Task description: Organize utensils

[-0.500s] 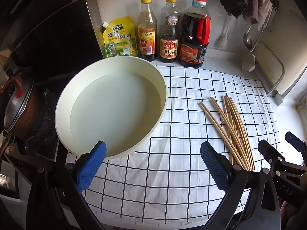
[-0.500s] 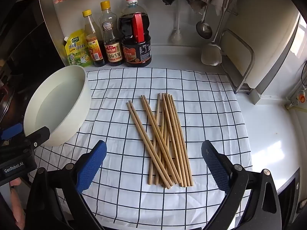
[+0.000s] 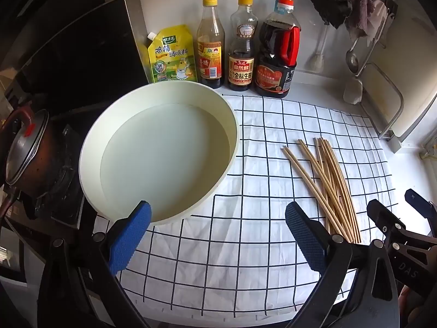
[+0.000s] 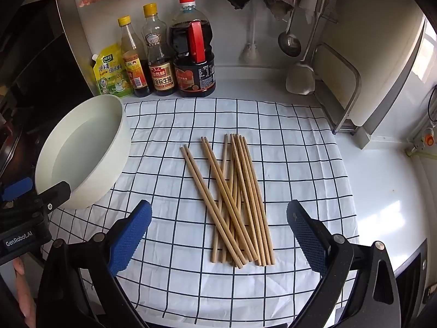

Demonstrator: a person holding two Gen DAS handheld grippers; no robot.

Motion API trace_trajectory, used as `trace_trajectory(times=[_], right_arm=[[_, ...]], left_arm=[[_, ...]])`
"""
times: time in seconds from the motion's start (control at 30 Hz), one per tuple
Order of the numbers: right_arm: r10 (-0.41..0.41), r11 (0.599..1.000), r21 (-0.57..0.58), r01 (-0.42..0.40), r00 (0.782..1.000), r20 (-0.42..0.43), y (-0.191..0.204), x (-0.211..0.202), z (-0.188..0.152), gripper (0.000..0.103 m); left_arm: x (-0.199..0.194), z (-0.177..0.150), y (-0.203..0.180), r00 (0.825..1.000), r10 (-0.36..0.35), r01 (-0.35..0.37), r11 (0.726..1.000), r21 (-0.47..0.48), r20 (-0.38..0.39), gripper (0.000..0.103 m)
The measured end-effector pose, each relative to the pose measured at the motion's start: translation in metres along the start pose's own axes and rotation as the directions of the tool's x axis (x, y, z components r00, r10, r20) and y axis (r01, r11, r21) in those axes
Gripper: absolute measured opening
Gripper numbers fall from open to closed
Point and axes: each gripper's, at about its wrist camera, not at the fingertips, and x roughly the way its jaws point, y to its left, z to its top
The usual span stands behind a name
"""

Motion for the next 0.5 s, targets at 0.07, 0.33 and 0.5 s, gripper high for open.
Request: trace_trajectory(times=[0.07, 0.33, 0.5], right_arm=[[0.000, 1.000, -0.001, 0.000, 1.000, 0.003, 0.0008, 0.0014, -0.0011, 0.094], [0.001, 1.000, -0.001, -0.001, 1.000, 0.007, 0.0016, -0.0010, -0.0012, 0.094], [0.000, 1.000, -0.002, 0.000, 1.000, 0.010, 0.0021, -0.0024, -0.0012, 0.094]], left_arm=[[-0.0003, -0.0003, -0.0001, 1.000, 0.000, 0.000, 1.000, 0.001, -0.002, 0.097], [-0.0010, -0.0001, 0.0009, 1.000, 0.001, -0.001, 1.000, -0.001, 0.002, 0.097], [-0.0035, 0.0006, 0.0039, 1.000, -0.002, 0.002, 1.000, -0.002, 0.007, 0.097]])
